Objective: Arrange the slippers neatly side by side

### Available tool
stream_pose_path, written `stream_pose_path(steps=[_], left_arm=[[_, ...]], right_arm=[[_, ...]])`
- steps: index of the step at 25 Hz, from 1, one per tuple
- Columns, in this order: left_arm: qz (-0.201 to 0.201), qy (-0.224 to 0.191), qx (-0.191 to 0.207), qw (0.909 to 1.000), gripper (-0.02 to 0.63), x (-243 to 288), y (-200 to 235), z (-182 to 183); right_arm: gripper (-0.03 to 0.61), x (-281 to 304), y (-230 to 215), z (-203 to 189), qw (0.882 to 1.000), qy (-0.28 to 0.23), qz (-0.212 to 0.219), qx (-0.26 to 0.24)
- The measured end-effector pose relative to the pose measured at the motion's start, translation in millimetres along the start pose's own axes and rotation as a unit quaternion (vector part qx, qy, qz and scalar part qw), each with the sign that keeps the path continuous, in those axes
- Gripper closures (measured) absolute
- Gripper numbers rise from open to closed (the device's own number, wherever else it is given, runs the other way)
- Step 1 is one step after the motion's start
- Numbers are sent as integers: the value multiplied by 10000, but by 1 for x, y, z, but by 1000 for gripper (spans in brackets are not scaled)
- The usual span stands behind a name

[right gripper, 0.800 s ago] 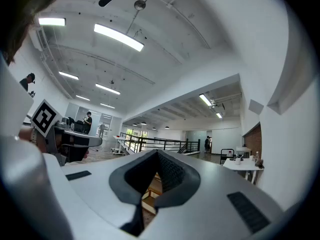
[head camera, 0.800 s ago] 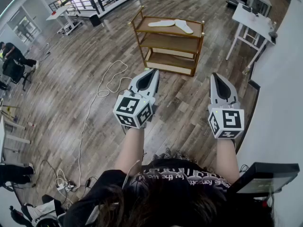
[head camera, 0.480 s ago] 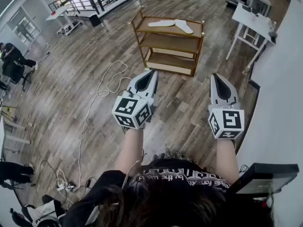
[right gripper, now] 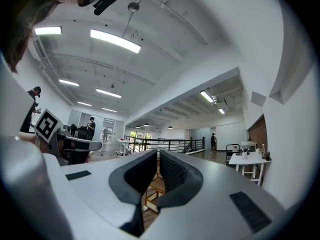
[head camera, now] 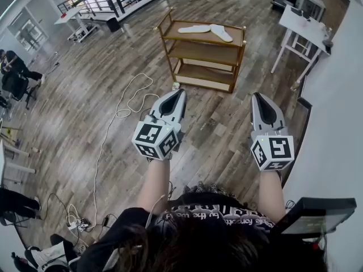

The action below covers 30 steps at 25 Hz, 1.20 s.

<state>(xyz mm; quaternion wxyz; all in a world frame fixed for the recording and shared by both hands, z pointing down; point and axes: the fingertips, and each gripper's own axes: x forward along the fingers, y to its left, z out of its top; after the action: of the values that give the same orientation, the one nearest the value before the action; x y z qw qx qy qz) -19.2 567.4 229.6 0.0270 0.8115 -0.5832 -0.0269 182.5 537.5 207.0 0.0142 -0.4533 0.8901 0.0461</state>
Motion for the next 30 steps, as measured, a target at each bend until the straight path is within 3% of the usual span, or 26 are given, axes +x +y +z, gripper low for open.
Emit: stream_pose_path(steps=[7,12,20,30], left_arm=[[-23,15,-95,10000,612,-4,25,-6],[-118,-30,54,9999,612,10,36,-5],[-183,-34,41,9998,612,49,44,-10],[-26,56,63,10000,612,133,63,-14]], right_arm=[[575,19,3,-9,9998,38,-162,56],[575,37,1,-17,9991,133,-409,28],[575,71,-10,-28,9995,195,-245,-27],[575,141,-73,-41,9998,108,-95,135]])
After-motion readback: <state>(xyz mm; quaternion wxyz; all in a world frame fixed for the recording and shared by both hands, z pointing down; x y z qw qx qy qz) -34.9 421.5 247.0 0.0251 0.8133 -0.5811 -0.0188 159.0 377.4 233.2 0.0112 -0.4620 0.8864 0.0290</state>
